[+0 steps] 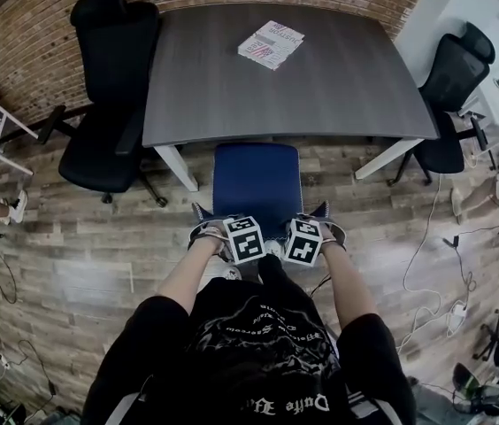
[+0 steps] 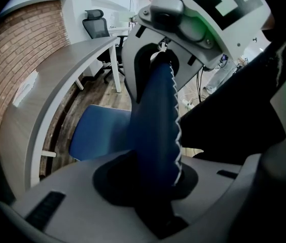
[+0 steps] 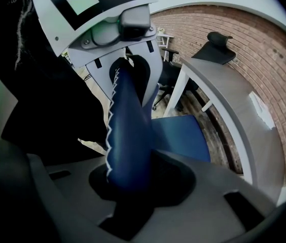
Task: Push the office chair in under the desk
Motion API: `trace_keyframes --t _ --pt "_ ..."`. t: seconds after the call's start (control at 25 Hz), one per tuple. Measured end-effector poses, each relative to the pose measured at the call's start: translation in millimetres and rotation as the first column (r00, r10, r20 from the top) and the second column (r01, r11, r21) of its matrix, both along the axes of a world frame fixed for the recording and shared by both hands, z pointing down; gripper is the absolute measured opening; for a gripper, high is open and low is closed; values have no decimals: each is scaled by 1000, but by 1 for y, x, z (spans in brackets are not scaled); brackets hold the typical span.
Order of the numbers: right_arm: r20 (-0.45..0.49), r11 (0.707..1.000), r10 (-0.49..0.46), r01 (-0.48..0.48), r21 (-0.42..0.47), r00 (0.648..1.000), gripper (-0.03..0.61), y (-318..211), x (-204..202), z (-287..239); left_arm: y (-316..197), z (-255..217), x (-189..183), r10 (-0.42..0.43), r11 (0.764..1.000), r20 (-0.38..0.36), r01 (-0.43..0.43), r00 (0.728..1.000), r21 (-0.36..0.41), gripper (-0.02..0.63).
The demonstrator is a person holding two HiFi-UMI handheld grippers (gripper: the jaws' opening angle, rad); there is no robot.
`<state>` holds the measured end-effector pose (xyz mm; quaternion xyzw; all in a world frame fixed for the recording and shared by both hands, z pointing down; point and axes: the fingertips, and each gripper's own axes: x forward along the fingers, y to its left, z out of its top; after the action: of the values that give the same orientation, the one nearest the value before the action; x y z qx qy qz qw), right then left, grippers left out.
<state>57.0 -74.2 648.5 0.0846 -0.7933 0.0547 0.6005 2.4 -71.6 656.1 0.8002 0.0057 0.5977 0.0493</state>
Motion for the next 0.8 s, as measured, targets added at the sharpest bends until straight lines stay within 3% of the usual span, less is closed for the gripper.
trace_keyframes --t 0.8 --pt "12 1000 -17 17 -2 1000 91 -31 7 2 -30 2 8 -26 1000 6 26 1000 -11 95"
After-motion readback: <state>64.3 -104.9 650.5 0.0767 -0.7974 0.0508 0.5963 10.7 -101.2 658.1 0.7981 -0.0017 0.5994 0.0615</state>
